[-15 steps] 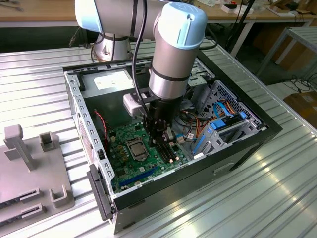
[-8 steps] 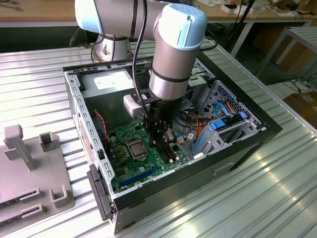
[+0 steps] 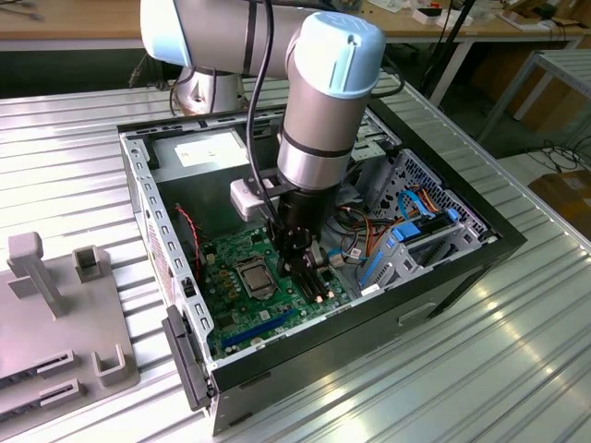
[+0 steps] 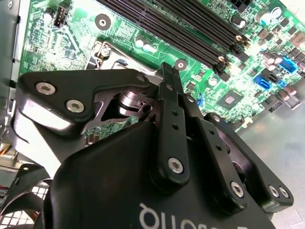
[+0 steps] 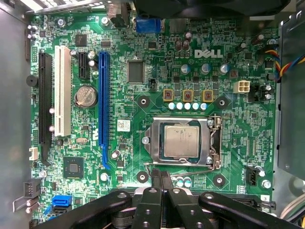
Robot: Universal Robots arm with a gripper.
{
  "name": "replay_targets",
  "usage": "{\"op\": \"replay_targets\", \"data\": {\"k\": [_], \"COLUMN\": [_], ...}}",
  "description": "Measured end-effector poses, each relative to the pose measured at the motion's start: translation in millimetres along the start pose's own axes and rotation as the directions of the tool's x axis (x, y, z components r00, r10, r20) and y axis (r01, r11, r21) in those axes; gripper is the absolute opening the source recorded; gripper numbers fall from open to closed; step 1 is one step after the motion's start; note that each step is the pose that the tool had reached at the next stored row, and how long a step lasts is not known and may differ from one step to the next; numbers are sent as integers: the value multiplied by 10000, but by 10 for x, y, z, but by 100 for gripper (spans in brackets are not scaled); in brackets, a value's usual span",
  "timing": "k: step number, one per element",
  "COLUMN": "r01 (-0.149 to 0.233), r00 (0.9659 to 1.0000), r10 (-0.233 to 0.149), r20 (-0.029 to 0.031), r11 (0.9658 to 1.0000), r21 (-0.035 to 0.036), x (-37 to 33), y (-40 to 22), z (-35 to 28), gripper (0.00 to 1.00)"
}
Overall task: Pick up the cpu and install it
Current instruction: 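Install the first cpu locking lever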
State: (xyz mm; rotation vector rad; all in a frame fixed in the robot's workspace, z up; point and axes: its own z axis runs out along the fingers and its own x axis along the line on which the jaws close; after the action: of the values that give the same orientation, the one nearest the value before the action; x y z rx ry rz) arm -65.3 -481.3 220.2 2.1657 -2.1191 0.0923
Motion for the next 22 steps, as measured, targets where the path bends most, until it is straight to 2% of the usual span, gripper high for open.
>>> {"op": "replay_targets", "data": {"k": [5, 11, 22], "r01": [8, 22, 62], "r00": [10000, 10000, 10000], "r10": [-8, -22, -62], "r20": [3, 4, 2], "r11": [10000, 10000, 10000], "r21": [1, 4, 8], "x": [-6, -9, -17], "y": [-2, -19, -56], "z": [48, 67, 147], "gripper": [11, 11, 11]}}
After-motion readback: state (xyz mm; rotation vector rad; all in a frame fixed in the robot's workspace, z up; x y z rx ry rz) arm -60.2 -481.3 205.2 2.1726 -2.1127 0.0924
